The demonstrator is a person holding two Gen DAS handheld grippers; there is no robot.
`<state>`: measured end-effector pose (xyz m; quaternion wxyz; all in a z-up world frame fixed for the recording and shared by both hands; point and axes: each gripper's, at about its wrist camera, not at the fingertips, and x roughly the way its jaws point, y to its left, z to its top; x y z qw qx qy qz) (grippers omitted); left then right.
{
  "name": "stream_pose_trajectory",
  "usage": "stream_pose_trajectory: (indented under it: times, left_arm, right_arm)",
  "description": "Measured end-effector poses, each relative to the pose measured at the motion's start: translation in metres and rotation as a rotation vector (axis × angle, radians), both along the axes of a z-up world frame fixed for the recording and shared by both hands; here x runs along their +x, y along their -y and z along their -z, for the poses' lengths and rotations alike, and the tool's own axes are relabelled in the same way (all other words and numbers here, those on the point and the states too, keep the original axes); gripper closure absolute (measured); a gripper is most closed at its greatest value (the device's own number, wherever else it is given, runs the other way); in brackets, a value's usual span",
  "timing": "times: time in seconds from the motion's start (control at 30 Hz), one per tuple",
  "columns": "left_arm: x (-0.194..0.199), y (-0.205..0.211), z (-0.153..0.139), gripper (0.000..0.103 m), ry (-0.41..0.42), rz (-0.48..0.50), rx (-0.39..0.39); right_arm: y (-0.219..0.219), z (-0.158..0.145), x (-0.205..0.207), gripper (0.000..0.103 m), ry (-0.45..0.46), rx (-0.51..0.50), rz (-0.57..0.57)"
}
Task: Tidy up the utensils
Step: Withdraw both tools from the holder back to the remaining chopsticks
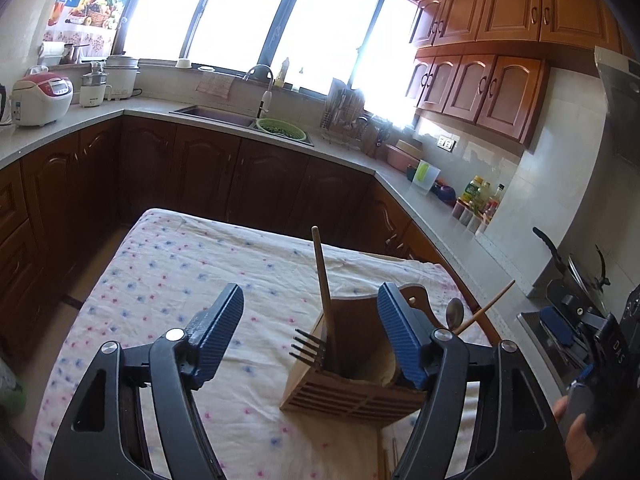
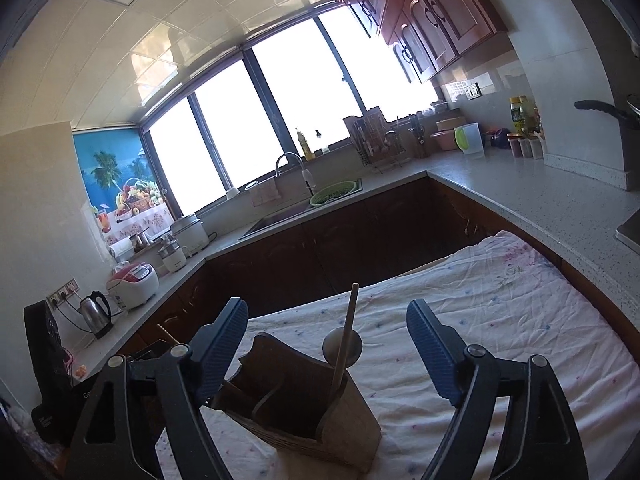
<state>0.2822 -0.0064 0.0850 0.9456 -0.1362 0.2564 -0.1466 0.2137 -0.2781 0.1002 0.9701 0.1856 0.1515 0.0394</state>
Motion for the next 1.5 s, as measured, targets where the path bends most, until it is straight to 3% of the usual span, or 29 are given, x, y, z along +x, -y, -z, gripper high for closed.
stream_pose_trajectory:
  times: [0.13, 0.37, 0.97, 1.23, 1.5]
  left_arm:
    - [-0.02, -0.013, 0.004, 0.021, -0.011, -0.026, -0.026]
    - [-0.059, -0.03, 0.023, 0.02, -0.061, -0.044, -0.074]
    - [-0.108, -0.009, 0.103, 0.02, -0.264, 0.004, 0.055]
    - [-0.12, 0.005, 0.112, 0.02, -0.284, 0.033, 0.103]
    - [-0.124, 0.011, 0.116, 0.02, -0.3, 0.053, 0.133]
  right_arm:
    - [0.002, 0.001, -0.017, 0.006, 0.009, 0.019, -0.001]
    - [0.003, 0.018, -0.05, 0.002, -0.029, 0.065, -0.018]
    - [0.025, 0.092, -0.116, 0.002, -0.213, 0.079, 0.003]
    - [0.045, 0.11, -0.133, 0.002, -0.265, 0.121, 0.048]
    - [0.045, 0.109, -0.142, 0.002, -0.254, 0.076, 0.058]
